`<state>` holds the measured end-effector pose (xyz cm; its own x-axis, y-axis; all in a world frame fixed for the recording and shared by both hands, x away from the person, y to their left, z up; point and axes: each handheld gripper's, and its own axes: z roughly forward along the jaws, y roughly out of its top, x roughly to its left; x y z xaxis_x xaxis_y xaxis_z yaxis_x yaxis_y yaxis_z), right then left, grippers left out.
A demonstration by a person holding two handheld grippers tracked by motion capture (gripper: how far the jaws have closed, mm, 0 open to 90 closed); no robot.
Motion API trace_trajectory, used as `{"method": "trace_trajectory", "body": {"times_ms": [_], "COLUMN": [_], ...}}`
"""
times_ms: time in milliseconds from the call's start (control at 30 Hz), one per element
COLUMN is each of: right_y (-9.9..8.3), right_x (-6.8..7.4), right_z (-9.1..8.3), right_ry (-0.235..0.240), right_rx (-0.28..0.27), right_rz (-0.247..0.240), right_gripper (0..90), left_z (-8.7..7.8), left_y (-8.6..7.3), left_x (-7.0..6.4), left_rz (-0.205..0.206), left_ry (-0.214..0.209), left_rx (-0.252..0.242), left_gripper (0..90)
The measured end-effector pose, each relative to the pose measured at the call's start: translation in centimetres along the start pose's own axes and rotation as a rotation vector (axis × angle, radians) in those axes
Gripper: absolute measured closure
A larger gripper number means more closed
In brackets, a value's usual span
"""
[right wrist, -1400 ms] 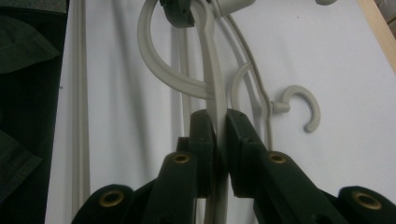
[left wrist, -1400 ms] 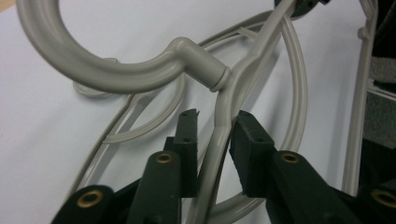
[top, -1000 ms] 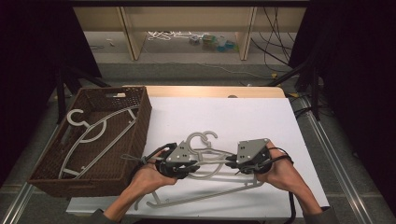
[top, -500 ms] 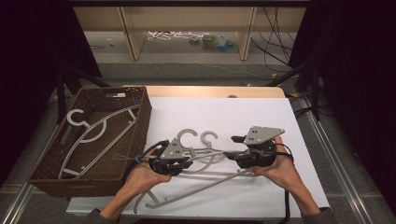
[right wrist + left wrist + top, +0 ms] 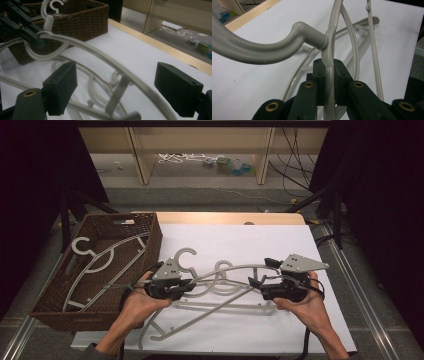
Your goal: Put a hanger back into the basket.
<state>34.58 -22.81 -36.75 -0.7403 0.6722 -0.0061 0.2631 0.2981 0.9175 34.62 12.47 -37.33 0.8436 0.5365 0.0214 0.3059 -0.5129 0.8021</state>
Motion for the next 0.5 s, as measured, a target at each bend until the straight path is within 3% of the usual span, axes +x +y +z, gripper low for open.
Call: {"method": "trace_trajectory", "body": {"times_ms": [67,167,233,333,500], "right_y": [-0.1,-0.2,-0.4,-0.6,-1.5], "right_x": [0.0,-0.1,-0.2,-0.4,-0.3], "right_z": [-0.5,-1.2,-1.6,-2.2,-2.7], "right_ry": [-0.014,-0.011,-0.027,-0.058,-0.067], "right_rx": [-0.02,-0.052,-0.071,-0.075,-0.079], "right_rz": [0.018,0.031,0.038,0.037,0.048], "right_gripper": [18.0,17.4,17.3,17.4,17.0], "left_z": [-0.5,-0.6,-0.7,-0.8,-1.5], "left_y": [0.0,-0.1,-0.2,-0.2,0.0], "left_x": [0.2,0.5,0.6,0.7,1.2], "left_rz": [-0.02,-0.033,-0.022,-0.031,-0.049], "left_ry": [0.017,0.01,0.019,0.029,0.053], "left_rx": [-0.004,-0.011,-0.004,-0.003,-0.013], "left_gripper": [82.1,82.1,82.2,82.1,82.1]}}
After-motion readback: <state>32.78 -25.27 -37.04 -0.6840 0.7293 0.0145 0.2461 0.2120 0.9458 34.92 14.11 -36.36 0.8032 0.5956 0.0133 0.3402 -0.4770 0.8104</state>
